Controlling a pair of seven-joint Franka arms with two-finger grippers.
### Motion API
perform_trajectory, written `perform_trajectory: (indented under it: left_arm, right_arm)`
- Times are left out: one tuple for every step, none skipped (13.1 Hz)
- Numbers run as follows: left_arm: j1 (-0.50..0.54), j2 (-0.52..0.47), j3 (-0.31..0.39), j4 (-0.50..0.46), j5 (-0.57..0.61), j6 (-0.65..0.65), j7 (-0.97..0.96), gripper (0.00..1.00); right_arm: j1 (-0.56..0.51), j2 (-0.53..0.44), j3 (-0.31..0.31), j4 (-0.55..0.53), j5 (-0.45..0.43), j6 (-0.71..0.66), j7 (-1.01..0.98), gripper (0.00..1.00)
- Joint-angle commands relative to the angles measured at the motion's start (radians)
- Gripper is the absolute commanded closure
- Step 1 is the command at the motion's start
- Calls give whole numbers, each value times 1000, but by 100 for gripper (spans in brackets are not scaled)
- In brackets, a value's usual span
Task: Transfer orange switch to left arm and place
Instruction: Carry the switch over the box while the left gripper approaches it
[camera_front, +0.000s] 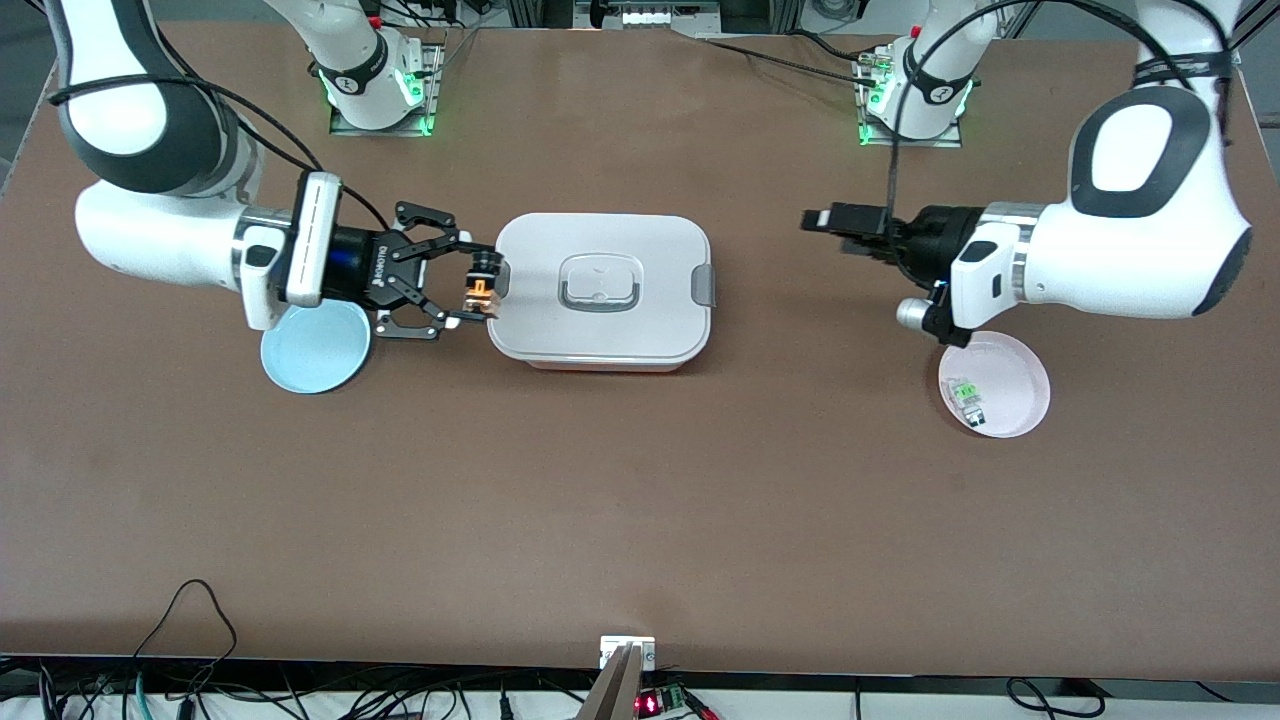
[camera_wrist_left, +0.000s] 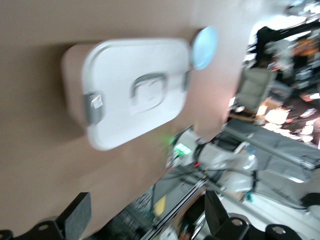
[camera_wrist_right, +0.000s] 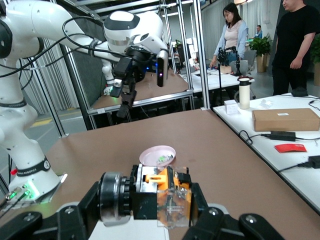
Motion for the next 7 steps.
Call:
perform_trajectory:
  left_arm:
    - [7,13,-5,-63,-236,143,209,0]
    - [3,26,-8,-77,-345,180,283,0]
    - [-8,42,-27,-83,-427,215,347,0]
    - [-11,53,-51,-86,-479,284,398,0]
    - [-12,53,-98,-91,-500,351,412,0]
    - [-12,48,-149,-115,-504,425,412,0]
    - [-11,47,-213,-146,-509,533,414,0]
  right_arm:
    - [57,46,-2,8,122,-17,-92,70]
    - [80,49,-2,9,137,-10,-105,71]
    - [98,52,-4,11,140,1,-107,71]
    - [121,62,-2,15,141,15,-110,71]
    - [141,69,-4,27,150,38,-123,71]
    - [167,78,-2,37,166,65,-139,71]
    - [192,82,-2,38,191,88,-142,71]
